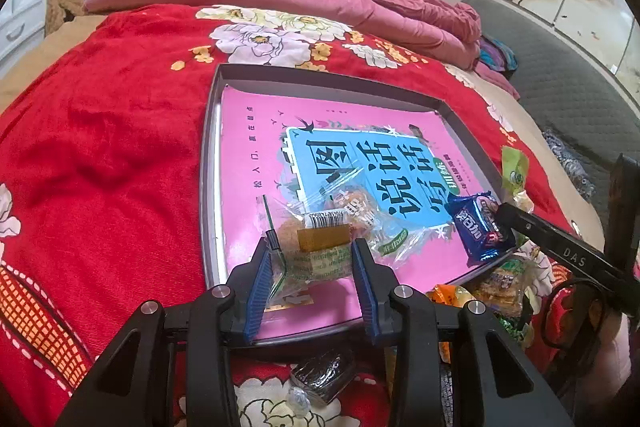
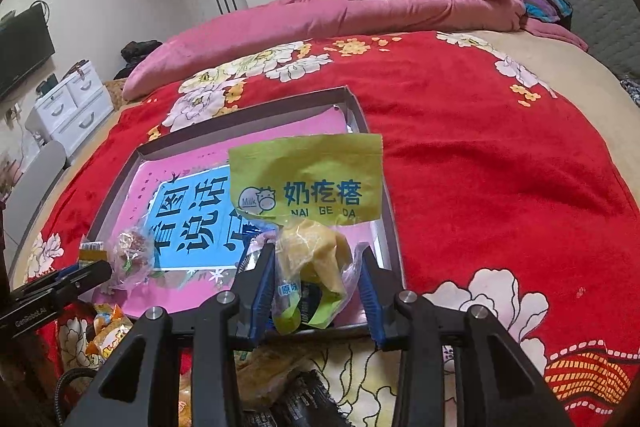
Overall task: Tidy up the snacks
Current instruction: 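Lower both bags into the tray and open both tools, then withdraw both open tools from the tray back over the snack pile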
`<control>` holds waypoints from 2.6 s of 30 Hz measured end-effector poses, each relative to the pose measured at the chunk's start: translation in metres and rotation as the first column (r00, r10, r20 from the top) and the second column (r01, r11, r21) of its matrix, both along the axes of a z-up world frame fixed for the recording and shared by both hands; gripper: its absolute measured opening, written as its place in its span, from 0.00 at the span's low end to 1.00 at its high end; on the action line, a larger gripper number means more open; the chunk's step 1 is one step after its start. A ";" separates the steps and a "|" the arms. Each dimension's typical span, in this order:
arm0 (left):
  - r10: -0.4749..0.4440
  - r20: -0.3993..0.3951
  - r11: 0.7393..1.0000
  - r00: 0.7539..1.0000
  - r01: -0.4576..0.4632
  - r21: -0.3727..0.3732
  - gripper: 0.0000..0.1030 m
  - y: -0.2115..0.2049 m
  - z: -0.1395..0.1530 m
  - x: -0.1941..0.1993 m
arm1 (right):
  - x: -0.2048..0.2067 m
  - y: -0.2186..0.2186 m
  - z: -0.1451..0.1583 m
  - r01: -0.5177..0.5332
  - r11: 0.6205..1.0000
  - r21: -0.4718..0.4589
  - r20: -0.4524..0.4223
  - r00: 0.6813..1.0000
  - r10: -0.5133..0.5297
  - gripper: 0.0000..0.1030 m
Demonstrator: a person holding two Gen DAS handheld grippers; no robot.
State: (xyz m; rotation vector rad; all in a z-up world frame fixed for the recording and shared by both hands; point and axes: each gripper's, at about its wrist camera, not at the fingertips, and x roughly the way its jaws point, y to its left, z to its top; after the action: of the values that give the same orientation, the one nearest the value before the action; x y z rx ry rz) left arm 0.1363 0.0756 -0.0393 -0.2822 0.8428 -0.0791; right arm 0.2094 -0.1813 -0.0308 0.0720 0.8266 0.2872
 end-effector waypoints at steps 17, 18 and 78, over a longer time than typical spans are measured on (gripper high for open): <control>0.002 0.000 1.000 1.000 -0.002 -0.020 0.40 0.000 0.001 0.001 | -0.003 -0.004 0.001 0.013 1.000 -0.002 -0.014 1.000 -0.013 0.51; 0.003 0.000 1.000 1.000 -0.003 -0.023 0.40 0.000 0.001 0.000 | -0.004 -0.004 0.001 0.015 1.000 -0.006 -0.015 1.000 -0.015 0.51; -0.004 0.054 0.998 0.999 0.007 -0.055 0.63 0.005 0.015 -0.007 | -0.034 -0.007 0.015 -0.017 1.000 0.006 0.016 1.000 0.017 0.58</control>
State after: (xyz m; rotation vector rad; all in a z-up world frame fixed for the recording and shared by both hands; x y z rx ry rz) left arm 0.1290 0.0806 -0.0245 -0.3287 0.7883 -0.1145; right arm 0.1757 -0.1883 -0.0161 0.0689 0.8111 0.3060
